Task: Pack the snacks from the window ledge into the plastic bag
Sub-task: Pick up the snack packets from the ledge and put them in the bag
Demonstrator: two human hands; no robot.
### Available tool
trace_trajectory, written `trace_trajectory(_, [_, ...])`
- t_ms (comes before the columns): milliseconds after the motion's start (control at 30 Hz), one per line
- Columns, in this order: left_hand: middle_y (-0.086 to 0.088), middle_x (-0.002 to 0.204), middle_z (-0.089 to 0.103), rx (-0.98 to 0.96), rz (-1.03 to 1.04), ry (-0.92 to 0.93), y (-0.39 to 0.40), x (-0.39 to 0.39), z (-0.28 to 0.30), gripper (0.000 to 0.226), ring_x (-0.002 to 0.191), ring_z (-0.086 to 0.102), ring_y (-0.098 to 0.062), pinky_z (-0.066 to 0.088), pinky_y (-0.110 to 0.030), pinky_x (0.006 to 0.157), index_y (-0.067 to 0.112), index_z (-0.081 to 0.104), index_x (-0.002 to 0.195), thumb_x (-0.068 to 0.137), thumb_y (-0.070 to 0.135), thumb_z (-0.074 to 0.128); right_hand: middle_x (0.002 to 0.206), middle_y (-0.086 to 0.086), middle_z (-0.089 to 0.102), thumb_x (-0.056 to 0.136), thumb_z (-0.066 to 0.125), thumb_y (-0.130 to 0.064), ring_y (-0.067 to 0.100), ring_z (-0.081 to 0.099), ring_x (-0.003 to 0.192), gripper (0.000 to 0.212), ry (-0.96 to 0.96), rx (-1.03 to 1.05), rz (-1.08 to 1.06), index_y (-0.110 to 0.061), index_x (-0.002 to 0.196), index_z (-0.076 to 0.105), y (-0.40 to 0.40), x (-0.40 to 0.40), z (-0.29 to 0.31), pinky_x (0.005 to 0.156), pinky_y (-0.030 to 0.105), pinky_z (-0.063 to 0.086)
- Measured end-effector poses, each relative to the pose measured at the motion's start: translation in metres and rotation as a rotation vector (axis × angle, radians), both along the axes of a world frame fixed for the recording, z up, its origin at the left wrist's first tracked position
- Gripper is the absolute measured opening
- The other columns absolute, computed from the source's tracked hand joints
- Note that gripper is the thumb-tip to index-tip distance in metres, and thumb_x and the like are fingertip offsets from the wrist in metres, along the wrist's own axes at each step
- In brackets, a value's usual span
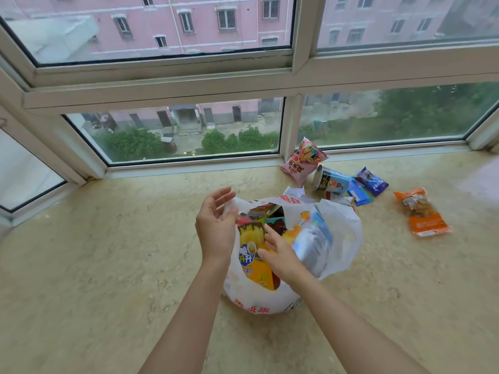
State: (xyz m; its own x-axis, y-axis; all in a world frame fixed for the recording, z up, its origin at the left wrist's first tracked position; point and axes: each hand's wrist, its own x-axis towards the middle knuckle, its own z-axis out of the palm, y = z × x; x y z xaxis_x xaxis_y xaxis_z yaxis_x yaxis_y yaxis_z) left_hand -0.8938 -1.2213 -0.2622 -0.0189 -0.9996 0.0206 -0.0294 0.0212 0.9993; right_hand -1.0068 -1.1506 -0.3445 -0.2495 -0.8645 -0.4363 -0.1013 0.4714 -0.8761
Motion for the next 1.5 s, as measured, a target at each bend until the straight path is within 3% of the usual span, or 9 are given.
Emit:
trace_trajectory(133, [0.011,0.111,0.065,0.002,-0.018,-0.164,0.001,0.003,-0.007,0.044,0.108,0.060,-0.007,0.052,-0.024,0.088,0.032,0.062,0.109,0.084,-0.004,0.063,0.142,-0.008,0.044,0.093,0.052,-0.010,0.003,0.044,0.115,0.060,0.125,-0.015,0.045,-0.026,0.147,0.033,0.015,-0.017,-0.001,0.080,0.009,0.044])
trace_trajectory(300, [0.008,0.122,0.062,-0.272,-0.055,-0.626,0.016,-0.013,-0.017,0.041,0.117,0.050,-0.016,0.040,-0.029,0.094,0.028,0.063,0.115,0.082,0.005,0.065,0.138,-0.007,0.052,0.094,0.054,-0.020,0.013,0.049,0.123,0.047,0.449,-0.050,0.013,-0.031,0.139,0.045,0.042,-0.043,0.000,0.098,0.035,0.046])
trace_trajectory(500, [0.007,0.117,0.065,-0.663,-0.252,-1.081,0.047,-0.069,-0.033,0.034,0.122,0.054,-0.020,0.019,-0.055,0.106,0.025,0.069,0.103,0.071,0.016,0.076,0.129,-0.004,0.060,0.091,0.059,-0.019,0.016,0.056,0.117,0.039,0.950,-0.157,0.025,-0.021,0.129,0.058,0.086,-0.099,0.012,0.090,0.028,0.046])
trace_trajectory(633, [0.004,0.115,0.068,-0.785,-0.472,-1.106,0.073,-0.118,-0.056,0.036,0.115,0.060,-0.019,0.033,-0.048,0.104,0.023,0.069,0.107,0.072,0.025,0.077,0.109,0.005,0.070,0.070,0.079,-0.016,0.024,0.068,0.094,0.042,1.186,-0.164,-0.012,-0.013,0.111,0.069,0.117,-0.145,0.006,0.076,0.034,0.056])
trace_trajectory(833, [0.002,0.111,0.070,-0.664,-0.808,-1.130,0.111,-0.204,-0.092,0.056,0.103,0.066,-0.017,0.055,-0.032,0.080,0.019,0.067,0.117,0.066,0.035,0.082,0.120,0.009,0.066,0.074,0.075,-0.025,0.027,0.064,0.105,0.047,1.244,0.048,-0.032,-0.014,0.119,0.065,0.151,-0.220,-0.022,0.086,0.040,0.054])
trace_trajectory(1000, [-0.003,0.147,0.044,-0.594,-0.923,-1.142,0.121,-0.291,-0.127,0.061,0.136,0.039,-0.024,0.037,-0.040,0.104,0.016,0.037,0.146,0.090,0.027,0.059,0.123,0.013,0.063,0.075,0.076,-0.026,0.031,0.062,0.109,0.051,1.218,0.181,-0.106,-0.012,0.122,0.063,0.163,-0.288,-0.065,0.087,0.046,0.053])
trace_trajectory(1300, [-0.003,0.158,0.021,-0.603,-0.812,-1.224,0.084,-0.408,-0.238,0.066,0.146,0.014,-0.022,0.022,-0.037,0.115,0.019,0.010,0.152,0.098,0.042,0.040,0.121,0.014,0.065,0.071,0.080,-0.031,0.031,0.063,0.108,0.054,1.307,0.288,-0.159,-0.011,0.119,0.065,0.159,-0.396,-0.176,0.087,0.050,0.051])
trace_trajectory(1433, [-0.003,0.159,0.018,-0.597,-0.808,-1.283,0.062,-0.444,-0.285,0.068,0.146,0.014,-0.022,0.018,-0.037,0.116,0.019,0.007,0.153,0.098,0.045,0.037,0.130,0.019,0.059,0.080,0.065,-0.037,0.035,0.057,0.118,0.053,1.346,0.297,-0.175,-0.009,0.126,0.061,0.136,-0.432,-0.223,0.089,0.054,0.048])
trace_trajectory(1500, [-0.005,0.160,0.014,-0.581,-0.809,-1.308,0.049,-0.459,-0.300,0.068,0.147,0.011,-0.023,0.017,-0.037,0.116,0.019,0.006,0.153,0.099,0.046,0.037,0.131,0.021,0.057,0.070,0.078,-0.038,0.038,0.055,0.120,0.066,1.330,0.326,-0.182,-0.009,0.127,0.061,0.121,-0.446,-0.238,0.090,0.057,0.046])
